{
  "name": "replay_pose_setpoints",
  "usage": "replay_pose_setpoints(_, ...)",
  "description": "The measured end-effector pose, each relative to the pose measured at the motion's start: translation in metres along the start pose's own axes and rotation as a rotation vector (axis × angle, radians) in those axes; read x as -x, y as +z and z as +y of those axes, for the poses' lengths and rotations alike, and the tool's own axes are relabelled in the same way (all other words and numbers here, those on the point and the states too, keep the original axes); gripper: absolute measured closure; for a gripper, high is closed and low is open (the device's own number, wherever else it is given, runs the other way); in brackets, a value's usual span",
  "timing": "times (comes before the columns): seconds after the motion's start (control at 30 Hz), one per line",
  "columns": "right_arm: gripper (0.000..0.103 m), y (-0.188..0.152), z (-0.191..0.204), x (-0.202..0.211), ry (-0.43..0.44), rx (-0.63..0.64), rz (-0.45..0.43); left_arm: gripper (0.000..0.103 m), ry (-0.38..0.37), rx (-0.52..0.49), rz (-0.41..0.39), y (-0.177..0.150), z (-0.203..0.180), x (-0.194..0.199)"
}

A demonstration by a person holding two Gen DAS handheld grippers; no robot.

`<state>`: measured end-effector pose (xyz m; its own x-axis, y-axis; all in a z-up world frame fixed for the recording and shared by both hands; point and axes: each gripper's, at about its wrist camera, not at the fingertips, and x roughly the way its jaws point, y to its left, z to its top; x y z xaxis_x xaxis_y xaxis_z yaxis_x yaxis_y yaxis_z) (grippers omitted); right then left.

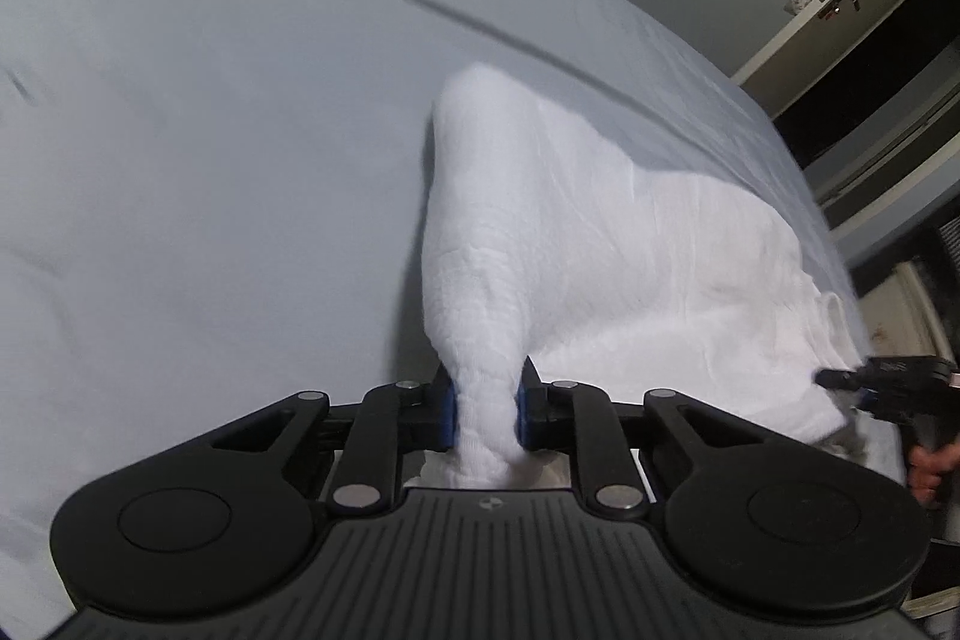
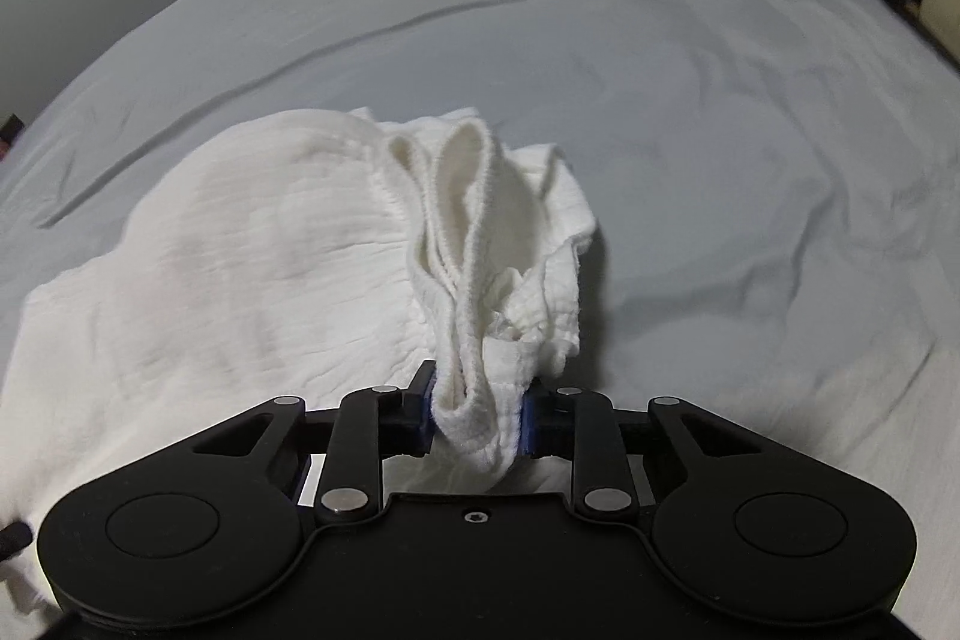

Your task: Fold clothes

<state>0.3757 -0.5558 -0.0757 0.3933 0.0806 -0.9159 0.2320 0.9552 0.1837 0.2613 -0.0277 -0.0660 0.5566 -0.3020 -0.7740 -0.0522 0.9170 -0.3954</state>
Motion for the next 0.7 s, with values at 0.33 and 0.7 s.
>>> replay_pose_setpoints(0.33,0.081,-0.092,0.070,0.041,0.236,-0.013,0.150,0.087,0.192,-0.180,-0.039,0.013,0.048,0.077)
replay_pose_setpoints(0.7,0.080,-0.208,0.177,0.048,0.363,0.052,0.373,0.083,0.330,-0.190,0.015,0.016,0.109,0.094)
